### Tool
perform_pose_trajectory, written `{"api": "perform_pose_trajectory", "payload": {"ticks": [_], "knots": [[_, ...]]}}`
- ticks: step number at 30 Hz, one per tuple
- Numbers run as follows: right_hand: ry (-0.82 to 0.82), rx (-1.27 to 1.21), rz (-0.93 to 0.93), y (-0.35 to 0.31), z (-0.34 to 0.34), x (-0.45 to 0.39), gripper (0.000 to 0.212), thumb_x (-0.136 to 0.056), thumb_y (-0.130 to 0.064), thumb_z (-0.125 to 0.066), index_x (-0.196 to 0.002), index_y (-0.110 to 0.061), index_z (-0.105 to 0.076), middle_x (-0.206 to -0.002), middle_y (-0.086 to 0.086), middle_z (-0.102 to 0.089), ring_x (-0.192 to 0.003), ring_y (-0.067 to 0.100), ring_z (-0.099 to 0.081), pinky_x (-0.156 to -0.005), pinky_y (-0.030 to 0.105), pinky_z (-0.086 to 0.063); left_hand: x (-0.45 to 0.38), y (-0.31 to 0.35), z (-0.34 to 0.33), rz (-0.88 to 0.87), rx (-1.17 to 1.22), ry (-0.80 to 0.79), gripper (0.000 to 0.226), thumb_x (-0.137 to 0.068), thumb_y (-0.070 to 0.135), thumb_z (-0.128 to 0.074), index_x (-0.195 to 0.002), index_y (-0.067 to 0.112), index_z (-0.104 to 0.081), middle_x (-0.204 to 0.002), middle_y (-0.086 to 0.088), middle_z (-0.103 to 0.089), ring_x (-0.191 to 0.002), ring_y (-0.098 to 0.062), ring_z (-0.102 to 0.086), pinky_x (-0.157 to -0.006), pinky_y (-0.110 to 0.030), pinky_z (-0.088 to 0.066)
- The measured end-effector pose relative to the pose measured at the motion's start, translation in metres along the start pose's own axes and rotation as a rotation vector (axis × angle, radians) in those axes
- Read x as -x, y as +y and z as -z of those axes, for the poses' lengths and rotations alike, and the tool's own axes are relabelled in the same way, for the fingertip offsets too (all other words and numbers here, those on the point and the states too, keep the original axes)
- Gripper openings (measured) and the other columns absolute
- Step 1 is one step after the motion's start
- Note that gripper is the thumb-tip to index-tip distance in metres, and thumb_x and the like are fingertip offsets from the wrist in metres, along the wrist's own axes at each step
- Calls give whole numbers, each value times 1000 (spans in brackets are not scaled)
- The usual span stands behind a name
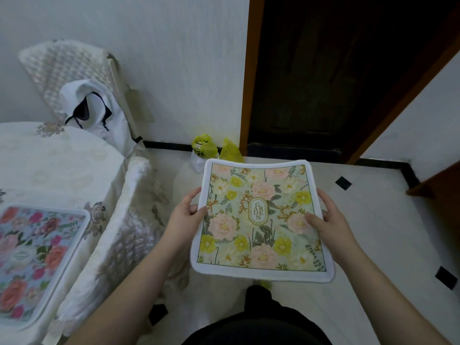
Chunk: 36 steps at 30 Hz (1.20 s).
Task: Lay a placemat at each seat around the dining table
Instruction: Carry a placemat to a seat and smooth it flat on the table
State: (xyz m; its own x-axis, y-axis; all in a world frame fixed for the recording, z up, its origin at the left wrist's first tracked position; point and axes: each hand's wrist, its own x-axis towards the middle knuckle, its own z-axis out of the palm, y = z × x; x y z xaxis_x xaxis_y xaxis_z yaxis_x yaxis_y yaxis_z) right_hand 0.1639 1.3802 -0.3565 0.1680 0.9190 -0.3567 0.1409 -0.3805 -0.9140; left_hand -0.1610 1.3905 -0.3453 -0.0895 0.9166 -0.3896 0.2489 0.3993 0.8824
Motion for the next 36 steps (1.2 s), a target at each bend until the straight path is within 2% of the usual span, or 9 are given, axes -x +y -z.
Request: {"api": "perform_pose_trajectory", "payload": {"ticks": [2,6,10,17,23,30,36], "knots": [[-24,1,12,-6,2,-32,65,-95,-7,-60,-145,-42,-37,-107,3,-74,-88,24,-74,-77,53,-59,-24,10,-5,-10,-67,22,58,-98,15,-57,-149,34,-37,-88,7,-78,-80,-14,-75,-77,-44,-60],[-63,-16,21,-25,10,-90,65,-95,-7,-59,-145,-42,-37,-111,3,-73,-92,22,-73,-78,52,-60,-66,38,-18,17,-40,59,57,-98,15,-57,-148,36,-38,-89,8,-78,-80,-13,-75,-73,-40,-60],[-124,-2,36,-50,21,-144,65,-95,-6,-60,-144,-42,-39,-108,1,-74,-91,23,-74,-78,52,-59,-101,55,-25,5,-27,106,58,-97,16,-59,-147,37,-38,-92,6,-78,-84,-16,-76,-81,-48,-59],[-190,29,54,-83,6,-212,63,-94,-4,-59,-140,-44,-43,-108,0,-73,-90,20,-74,-74,47,-61,-148,72,-24,8,12,162,57,-98,14,-58,-147,35,-38,-92,6,-78,-84,-14,-75,-84,-46,-59],[-240,54,41,-115,-41,-273,63,-95,-4,-59,-141,-43,-41,-108,-2,-72,-88,16,-74,-69,41,-61,-206,75,7,31,47,208,56,-98,16,-57,-146,39,-39,-94,8,-78,-86,-14,-75,-85,-47,-58],[-295,117,56,-169,-126,-342,62,-95,-4,-58,-139,-45,-41,-106,-4,-71,-84,12,-73,-63,34,-60,-278,80,80,49,79,265,57,-98,18,-57,-148,38,-37,-96,8,-78,-88,-13,-75,-88,-48,-57],[-336,136,66,-207,-186,-388,66,-95,-7,-60,-147,-41,-36,-110,-2,-72,-90,17,-73,-74,47,-61,-323,96,134,58,94,298,57,-98,18,-56,-147,39,-37,-94,9,-78,-86,-13,-75,-84,-48,-58]]}}
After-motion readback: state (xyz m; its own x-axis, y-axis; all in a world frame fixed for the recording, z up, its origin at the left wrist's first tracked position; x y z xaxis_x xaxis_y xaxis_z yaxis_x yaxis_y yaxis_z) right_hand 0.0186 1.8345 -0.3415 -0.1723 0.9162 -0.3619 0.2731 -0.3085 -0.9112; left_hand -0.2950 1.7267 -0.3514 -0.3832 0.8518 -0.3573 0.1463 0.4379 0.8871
